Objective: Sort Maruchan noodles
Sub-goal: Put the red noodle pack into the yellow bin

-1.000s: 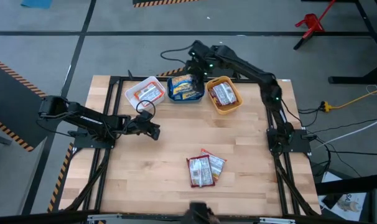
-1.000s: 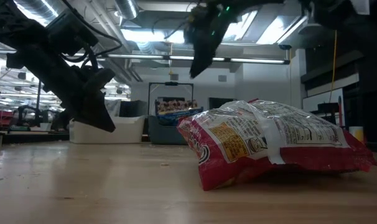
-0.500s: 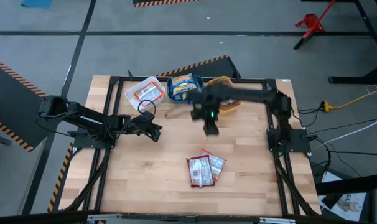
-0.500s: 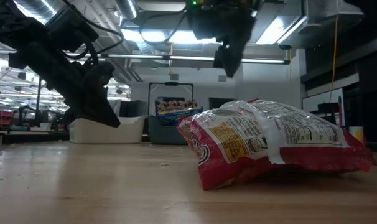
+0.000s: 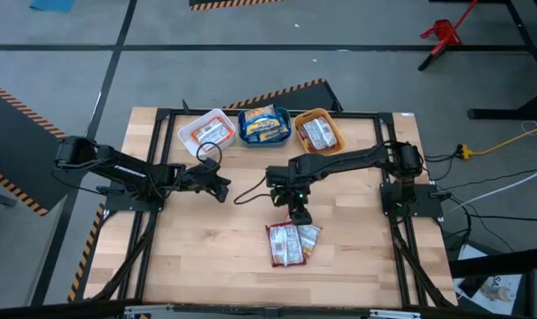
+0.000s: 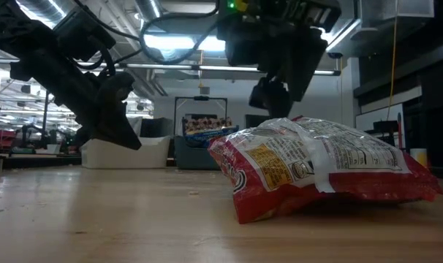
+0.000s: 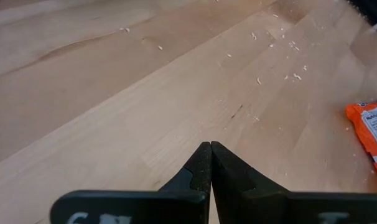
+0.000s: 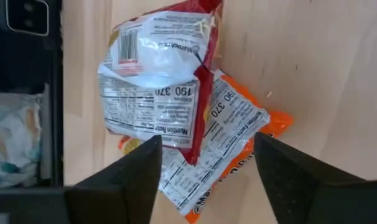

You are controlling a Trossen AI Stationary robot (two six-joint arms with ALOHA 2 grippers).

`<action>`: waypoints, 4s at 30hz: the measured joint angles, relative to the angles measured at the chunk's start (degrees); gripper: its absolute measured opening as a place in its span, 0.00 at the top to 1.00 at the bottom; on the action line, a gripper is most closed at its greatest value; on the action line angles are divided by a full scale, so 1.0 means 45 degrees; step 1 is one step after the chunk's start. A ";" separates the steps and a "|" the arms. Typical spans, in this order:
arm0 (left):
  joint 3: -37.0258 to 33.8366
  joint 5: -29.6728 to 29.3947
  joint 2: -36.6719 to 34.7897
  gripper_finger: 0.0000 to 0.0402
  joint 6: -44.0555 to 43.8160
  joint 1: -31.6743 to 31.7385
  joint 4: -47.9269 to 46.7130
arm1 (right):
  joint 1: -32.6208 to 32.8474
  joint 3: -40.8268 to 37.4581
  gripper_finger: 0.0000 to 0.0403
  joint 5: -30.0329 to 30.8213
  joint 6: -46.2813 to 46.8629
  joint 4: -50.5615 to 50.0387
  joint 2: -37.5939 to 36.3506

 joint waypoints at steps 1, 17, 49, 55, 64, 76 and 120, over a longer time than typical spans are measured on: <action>0.0000 0.0000 0.0000 1.00 0.0000 0.0000 0.0000 | 0.0000 -0.0005 0.40 -0.0147 0.0117 0.0036 0.0000; 0.0000 0.0211 0.0000 1.00 0.0000 -0.0073 -0.0027 | 0.0834 -0.0005 0.02 0.0524 0.0946 0.1583 0.0659; 0.0000 -0.0032 0.0002 1.00 -0.0018 -0.0981 -0.0013 | 0.0575 0.0090 0.81 -0.0960 0.1153 0.2497 0.1715; 0.0000 0.0765 0.0000 1.00 -0.0113 -0.0981 0.0172 | 0.0189 0.0804 0.82 -0.0599 0.1130 0.2152 0.1739; 0.0083 0.1559 -0.1698 1.00 -0.0341 -0.1174 0.0428 | -0.0671 0.1935 0.82 0.0172 0.0291 0.0817 0.1739; 0.0087 0.1438 -0.5960 1.00 -0.0318 -0.1776 0.0393 | -0.2260 0.4413 0.82 0.3762 0.0178 0.1110 0.1715; 0.0097 0.0869 -1.1264 1.00 0.2034 -0.2166 0.0549 | -0.5462 1.0145 0.82 0.3654 0.4055 1.0763 0.7378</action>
